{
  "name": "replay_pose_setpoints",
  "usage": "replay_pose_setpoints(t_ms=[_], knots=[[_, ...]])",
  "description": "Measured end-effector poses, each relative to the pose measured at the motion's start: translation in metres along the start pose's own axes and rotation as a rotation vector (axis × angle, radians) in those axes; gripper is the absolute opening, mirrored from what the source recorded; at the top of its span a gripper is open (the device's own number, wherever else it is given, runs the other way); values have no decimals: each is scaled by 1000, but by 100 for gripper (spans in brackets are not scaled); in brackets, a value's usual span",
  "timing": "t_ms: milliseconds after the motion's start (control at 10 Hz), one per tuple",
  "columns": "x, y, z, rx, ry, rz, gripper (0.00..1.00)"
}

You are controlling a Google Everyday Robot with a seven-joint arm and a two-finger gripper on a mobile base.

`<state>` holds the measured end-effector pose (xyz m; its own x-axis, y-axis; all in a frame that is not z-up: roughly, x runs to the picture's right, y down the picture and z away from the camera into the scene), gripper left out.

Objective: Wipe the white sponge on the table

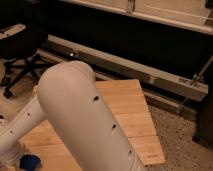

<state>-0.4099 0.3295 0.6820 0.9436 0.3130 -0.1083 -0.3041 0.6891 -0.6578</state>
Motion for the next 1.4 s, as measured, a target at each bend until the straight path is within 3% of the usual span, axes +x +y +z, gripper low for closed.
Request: replay_pose_setpoints(t_ms=[300, 700, 1400], knots=[[-14, -12, 4, -7, -9, 40, 38], [-27, -33, 21, -3, 23, 85, 38], [-51, -82, 34, 22, 48, 153, 38]])
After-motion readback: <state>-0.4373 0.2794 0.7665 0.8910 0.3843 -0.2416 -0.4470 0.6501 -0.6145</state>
